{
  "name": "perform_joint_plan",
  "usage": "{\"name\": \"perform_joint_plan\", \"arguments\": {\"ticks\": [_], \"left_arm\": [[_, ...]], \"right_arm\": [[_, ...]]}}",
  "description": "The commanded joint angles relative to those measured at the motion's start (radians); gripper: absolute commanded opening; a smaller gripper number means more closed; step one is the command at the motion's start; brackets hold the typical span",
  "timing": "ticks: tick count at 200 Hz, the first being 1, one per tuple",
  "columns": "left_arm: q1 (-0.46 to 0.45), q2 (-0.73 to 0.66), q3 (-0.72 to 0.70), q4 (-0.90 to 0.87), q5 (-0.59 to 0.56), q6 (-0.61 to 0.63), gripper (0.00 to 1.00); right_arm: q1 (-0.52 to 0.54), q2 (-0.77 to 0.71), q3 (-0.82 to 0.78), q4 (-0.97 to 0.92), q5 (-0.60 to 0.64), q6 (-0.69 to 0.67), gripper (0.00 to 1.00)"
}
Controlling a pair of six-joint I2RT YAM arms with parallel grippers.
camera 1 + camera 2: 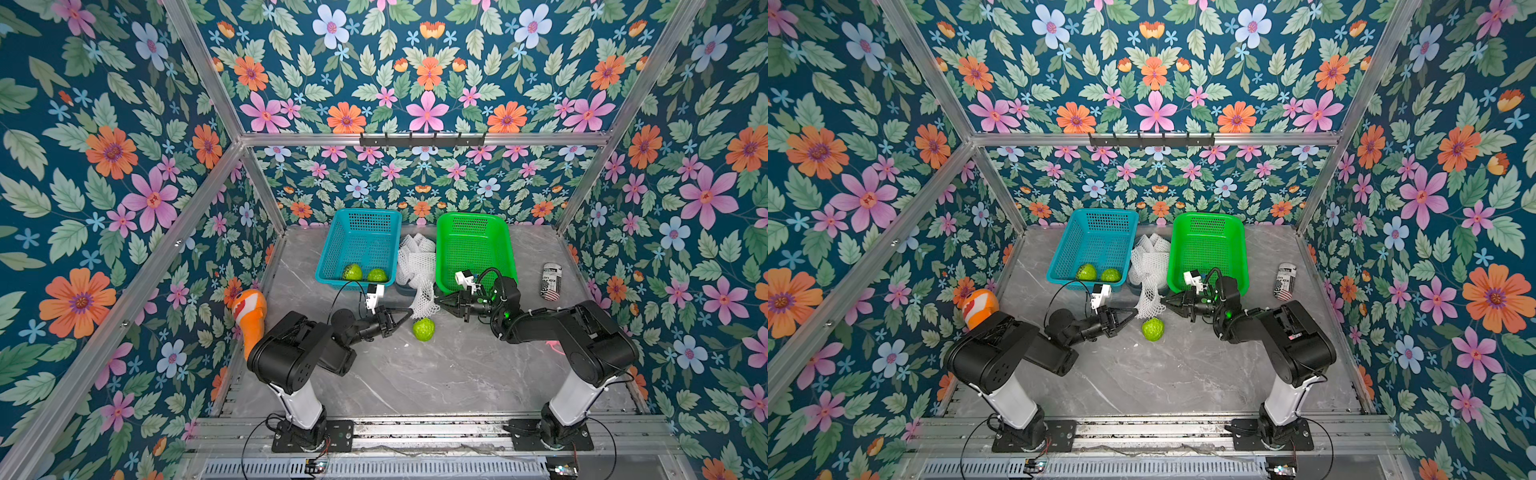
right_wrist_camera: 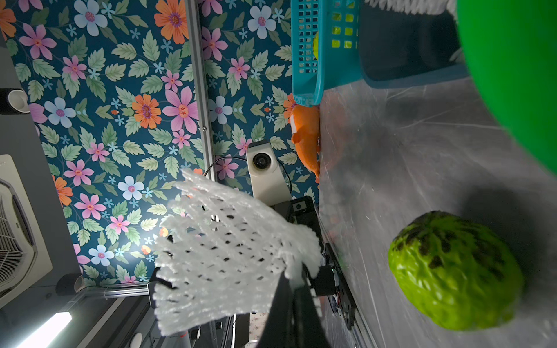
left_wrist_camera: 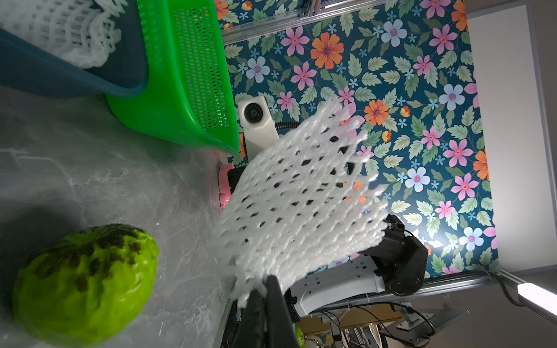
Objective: Sleeve custard apples in foam nets
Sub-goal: Put on the foam net on the custard apple.
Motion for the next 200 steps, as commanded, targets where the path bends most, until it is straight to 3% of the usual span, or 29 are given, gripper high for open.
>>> {"name": "perform_joint_plan", "arguments": {"ticks": [1, 65, 200], "left_arm": [[-0.007, 0.006, -0.008, 0.119, 0.002, 0.024, 0.00], [-0.007, 0.062, -0.008, 0.119, -0.002, 0.054, 0.00], [0.008, 0.125, -0.021, 0.118, -0.006, 0.066, 0.00]], "right_arm": [[0.002, -0.014, -0.009, 0.024, -0.014, -0.016, 0.00], [0.009, -0.009, 0.009, -0.084, 0.008, -0.117, 0.00], [0.003, 0.038, -0.009, -0.139, 0.033, -0.171, 0.00]]}}
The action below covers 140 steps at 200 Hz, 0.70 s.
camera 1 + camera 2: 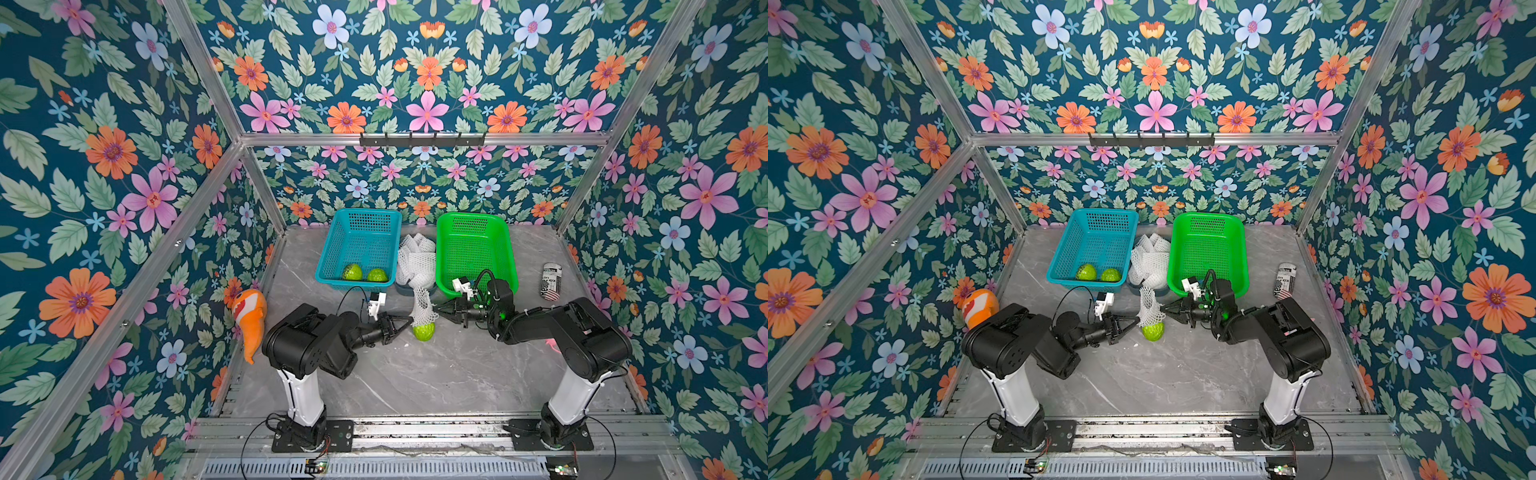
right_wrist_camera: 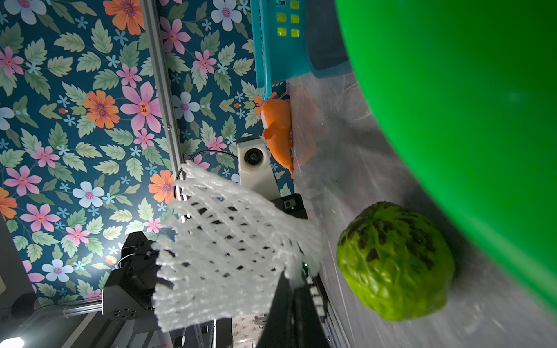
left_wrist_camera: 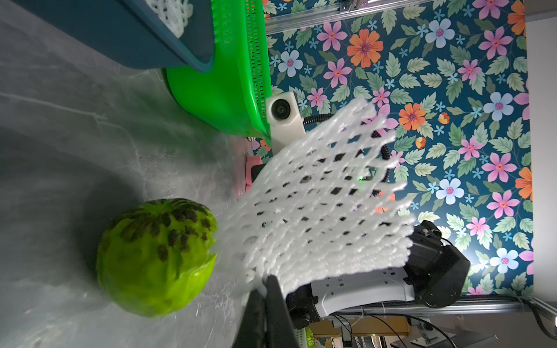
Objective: Sleeve custard apples in foam nets
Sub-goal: Put on the foam net on the custard apple.
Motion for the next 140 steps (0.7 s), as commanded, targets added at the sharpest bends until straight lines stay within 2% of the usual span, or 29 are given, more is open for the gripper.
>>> {"name": "perform_joint_plan", "arguments": {"ticks": [1, 49, 140], "left_arm": [[0.003, 0.005, 0.000, 0.118, 0.006, 0.022, 0.00], [0.007, 0.034, 0.014, 0.118, 0.014, 0.029, 0.00], [0.008, 0.087, 0.052, 0.118, 0.018, 0.031, 0.00]], "right_arm": [[-0.008, -0.004, -0.012, 0.001, 0.014, -0.019, 0.00], [-0.013, 0.025, -0.028, 0.071, 0.025, 0.002, 0.00], [-0.013, 0.068, -0.014, 0.090, 0.036, 0.012, 0.00]]}}
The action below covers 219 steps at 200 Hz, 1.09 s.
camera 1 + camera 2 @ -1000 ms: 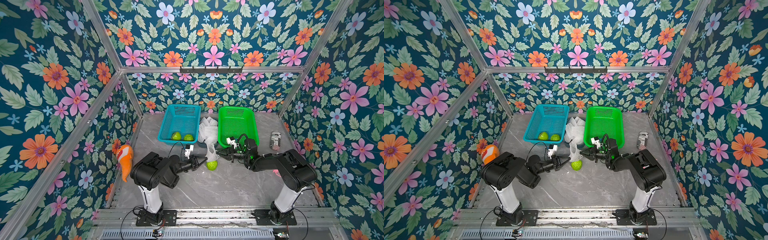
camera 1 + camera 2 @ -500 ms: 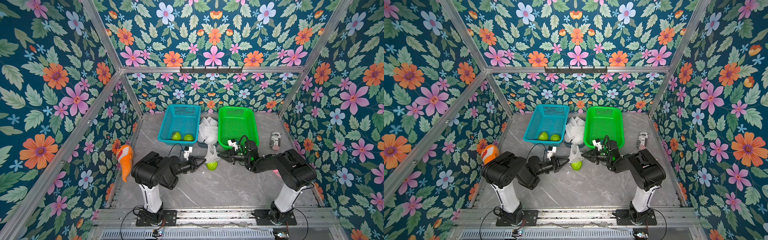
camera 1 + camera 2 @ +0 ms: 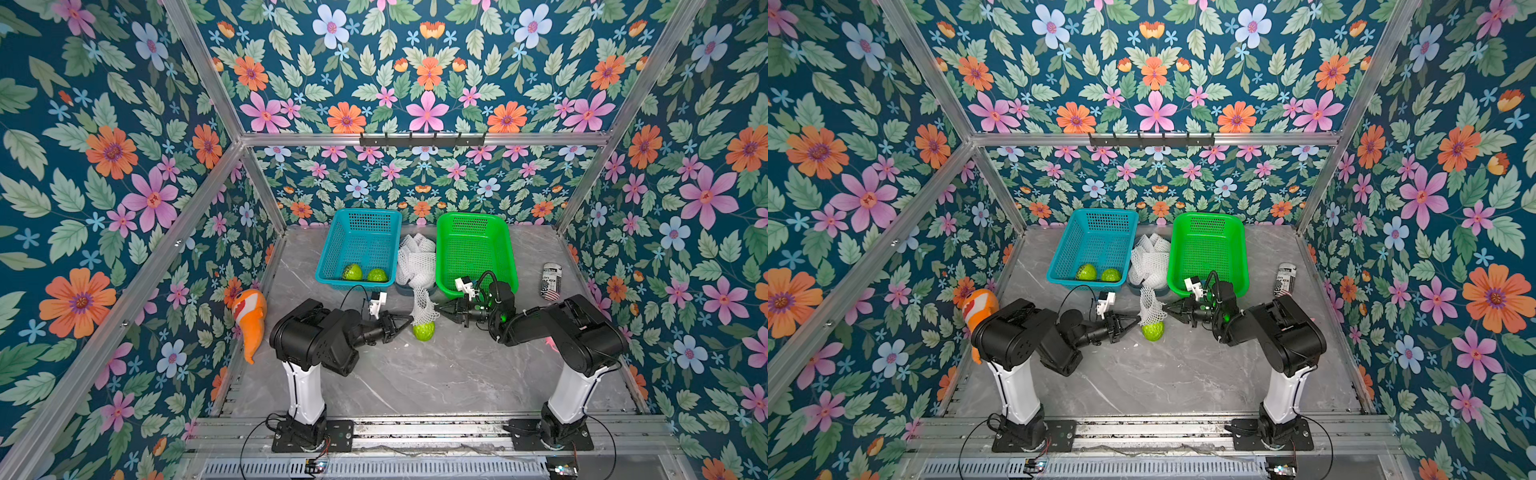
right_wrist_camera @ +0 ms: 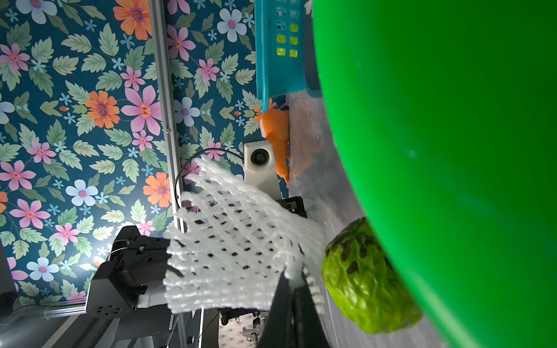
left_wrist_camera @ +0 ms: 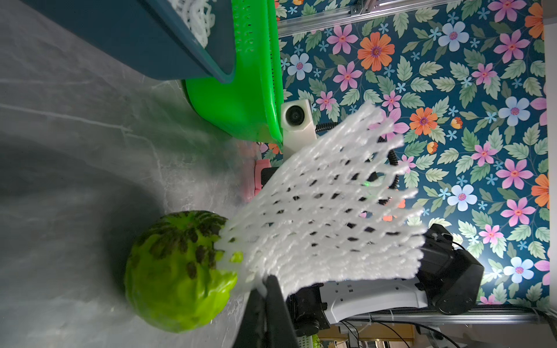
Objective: Sleeve custard apples in foam nets
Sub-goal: Put on the foam net on the custard apple.
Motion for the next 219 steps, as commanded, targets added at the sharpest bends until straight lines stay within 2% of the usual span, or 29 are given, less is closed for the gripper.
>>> {"name": "perform_joint_plan", "arguments": {"ticks": [1, 83, 178, 219], "left_arm": [[0.002, 0.007, 0.005, 0.117, 0.015, 0.008, 0.00], [0.002, -0.048, -0.037, 0.117, 0.032, -0.027, 0.00], [0.001, -0.003, -0.039, 0.117, 0.033, -0.018, 0.00], [0.001, -0.024, -0.029, 0.117, 0.029, -0.027, 0.00]], "right_arm": [[0.000, 0.014, -0.003, -0.010, 0.012, 0.035, 0.00], [0.000, 0.008, -0.044, 0.015, 0.000, 0.070, 0.00], [0.000, 0.053, -0.065, 0.058, 0.009, 0.065, 0.00], [0.000, 0.004, -0.053, 0.048, 0.018, 0.073, 0.00]]}}
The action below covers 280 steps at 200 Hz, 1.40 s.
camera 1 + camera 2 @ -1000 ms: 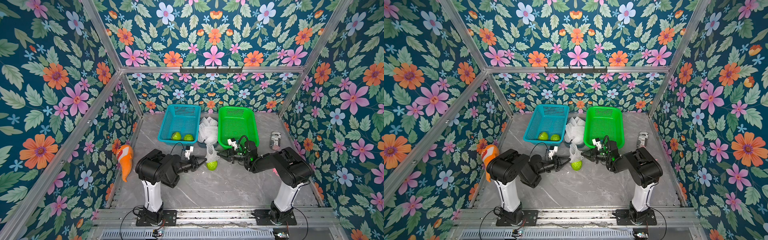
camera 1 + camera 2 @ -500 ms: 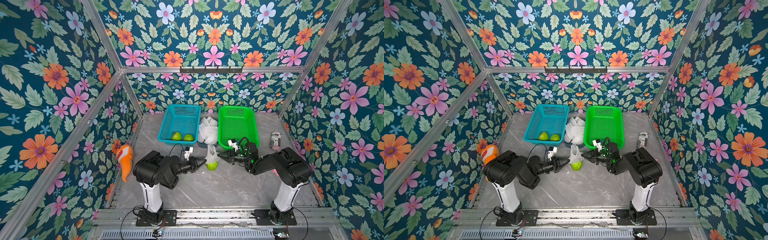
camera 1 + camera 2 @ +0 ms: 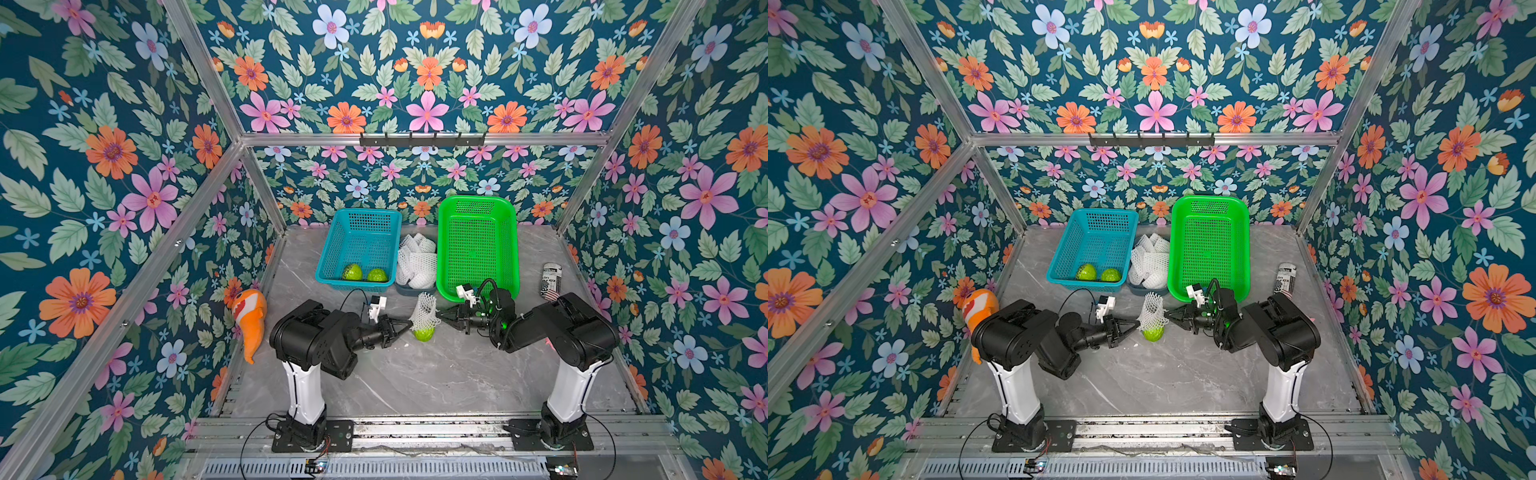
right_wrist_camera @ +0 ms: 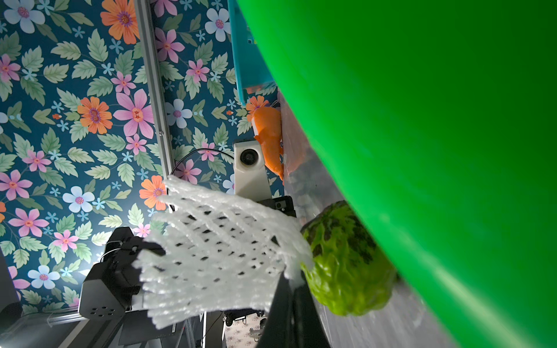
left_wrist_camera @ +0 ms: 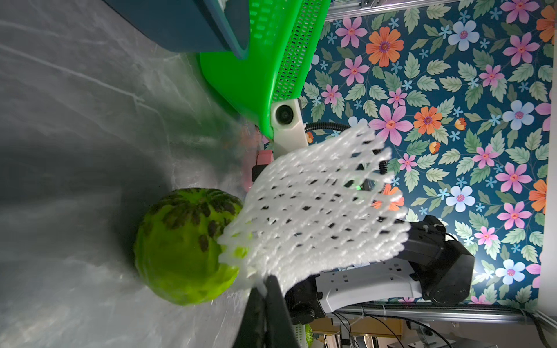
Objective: Sleeve custard apples in foam nets
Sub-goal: Put on the foam net on the custard apple.
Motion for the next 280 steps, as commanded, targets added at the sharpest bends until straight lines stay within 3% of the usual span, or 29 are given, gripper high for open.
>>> {"name": "perform_joint_plan", "arguments": {"ticks": [1, 54, 116, 175, 280], "left_arm": [[0.000, -0.012, 0.006, 0.110, 0.005, -0.001, 0.00], [0.000, -0.024, 0.009, 0.110, 0.006, -0.004, 0.00], [0.000, -0.027, 0.000, 0.110, 0.028, 0.016, 0.00], [0.002, -0.009, -0.030, 0.110, 0.042, 0.063, 0.00], [0.004, 0.021, 0.037, 0.110, 0.039, 0.079, 0.00]], "right_arm": [[-0.001, -0.032, 0.006, -0.023, 0.013, 0.033, 0.00], [0.001, -0.160, 0.029, -0.186, 0.033, -0.036, 0.00], [0.073, -0.322, 0.030, -0.469, 0.141, -0.231, 0.00], [0.094, -0.320, -0.038, -0.401, 0.206, -0.264, 0.00], [0.120, -0.326, -0.055, -0.372, 0.323, -0.331, 0.00]]}}
